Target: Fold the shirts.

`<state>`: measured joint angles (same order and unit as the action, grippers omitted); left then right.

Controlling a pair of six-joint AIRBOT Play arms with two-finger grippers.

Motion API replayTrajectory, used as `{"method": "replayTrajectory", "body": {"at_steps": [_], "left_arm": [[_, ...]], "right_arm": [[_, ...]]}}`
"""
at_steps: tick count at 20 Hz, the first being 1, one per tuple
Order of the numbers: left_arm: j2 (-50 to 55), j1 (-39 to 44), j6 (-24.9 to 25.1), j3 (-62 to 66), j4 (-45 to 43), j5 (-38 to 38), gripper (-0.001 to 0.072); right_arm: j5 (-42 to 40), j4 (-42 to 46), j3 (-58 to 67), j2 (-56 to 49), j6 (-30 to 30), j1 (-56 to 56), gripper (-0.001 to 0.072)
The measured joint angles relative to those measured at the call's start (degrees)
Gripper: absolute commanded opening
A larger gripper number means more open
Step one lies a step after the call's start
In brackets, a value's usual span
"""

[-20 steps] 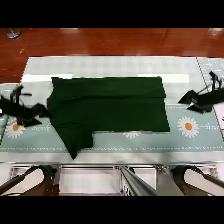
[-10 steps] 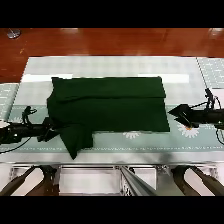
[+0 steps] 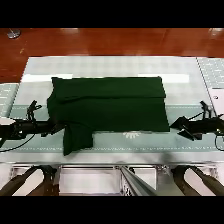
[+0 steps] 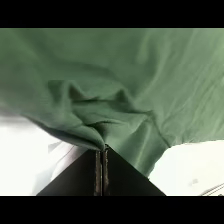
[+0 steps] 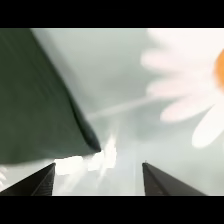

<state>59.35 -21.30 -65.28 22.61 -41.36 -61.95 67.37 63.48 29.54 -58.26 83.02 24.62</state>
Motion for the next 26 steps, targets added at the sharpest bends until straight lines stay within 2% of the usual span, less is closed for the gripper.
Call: {"method": "replayTrajectory", "body": {"at_steps": [3,5,6,7,12,15,19,23,24,25,26], "left_arm": [[0.0,0.2,0.2,1.3,0.2,-0.8,0.0018],[0.0,0.2,0.2,1.8,0.2,-1.1,0.0018],[0.0,0.2,0.4,2.2,0.2,-1.3,0.0018],[0.0,0.2,0.8,2.7,0.2,-1.4,0.0019],[0.1,-0.4,1.8,10.2,-0.1,-1.9,0.0018],[2.7,-0.3,0.3,17.8,-0.1,0.1,0.0018],[14.3,2.3,-1.9,30.9,0.0,3.8,0.0018],[30.1,5.4,-4.5,46.9,-0.2,3.7,0.0028],[33.8,6.1,-5.5,50.9,-0.2,2.8,0.0205],[37.3,6.7,-6.6,54.6,-0.2,1.8,0.0716],[40.1,7.1,-7.9,57.6,-0.2,0.6,0.0704]], "right_arm": [[-1.6,-2.5,-0.4,-3.1,0.8,-4.4,0.0601],[-4.6,-5.5,0.6,-5.7,0.7,-7.1,0.0336],[-5.8,-5.9,1.5,-7.0,0.6,-8.2,0.0165],[-6.9,-6.7,2.6,-8.3,0.6,-9.2,0.0036],[-4.4,-8.8,11.3,-12.3,-1.7,-11.0,0.0035],[-5.0,-9.3,20.0,-14.8,-2.2,-10.6,0.0036],[-7.5,-12.8,33.0,-23.2,-2.4,-10.5,0.0035],[-8.9,-17.6,44.9,-35.1,-2.4,-10.7,0.0036],[-8.9,-18.1,47.4,-37.8,-2.2,-10.9,0.0086],[-8.8,-19.1,49.9,-40.4,-1.9,-11.0,0.0428],[-8.4,-19.5,51.8,-42.6,-1.8,-11.0,0.0628]]}}
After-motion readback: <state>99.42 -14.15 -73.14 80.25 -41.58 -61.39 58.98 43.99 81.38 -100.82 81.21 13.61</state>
